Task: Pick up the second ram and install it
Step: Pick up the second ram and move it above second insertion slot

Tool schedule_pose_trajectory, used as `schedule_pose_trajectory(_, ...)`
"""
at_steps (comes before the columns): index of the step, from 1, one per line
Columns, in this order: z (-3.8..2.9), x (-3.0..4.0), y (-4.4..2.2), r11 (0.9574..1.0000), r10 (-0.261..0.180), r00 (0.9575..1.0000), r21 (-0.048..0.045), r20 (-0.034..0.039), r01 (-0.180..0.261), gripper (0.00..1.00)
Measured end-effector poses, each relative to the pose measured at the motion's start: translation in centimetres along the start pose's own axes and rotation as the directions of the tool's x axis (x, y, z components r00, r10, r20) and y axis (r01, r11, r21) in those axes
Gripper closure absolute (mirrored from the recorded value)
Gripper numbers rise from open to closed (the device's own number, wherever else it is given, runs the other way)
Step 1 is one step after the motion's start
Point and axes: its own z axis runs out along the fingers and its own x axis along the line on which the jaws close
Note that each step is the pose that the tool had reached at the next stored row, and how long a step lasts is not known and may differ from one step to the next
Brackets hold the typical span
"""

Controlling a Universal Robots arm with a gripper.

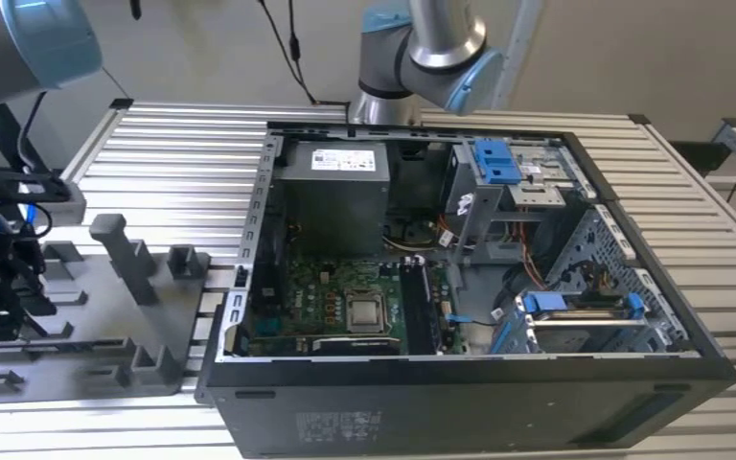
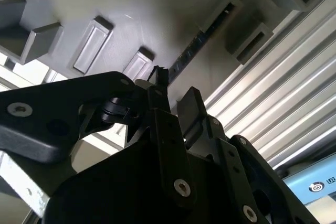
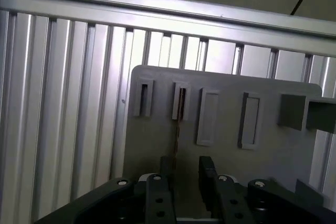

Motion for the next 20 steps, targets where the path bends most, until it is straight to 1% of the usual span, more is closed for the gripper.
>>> schedule_pose_trajectory(14, 1.48, 0.59, -0.06, 0.9999, 0.013, 0.9999, -0.0004, 0.0002, -0.013, 0.64)
schedule_pose_trajectory(20, 2.13, 0.67, -0.06, 0.9999, 0.014, 0.9999, -0.0008, 0.0003, -0.014, 0.64)
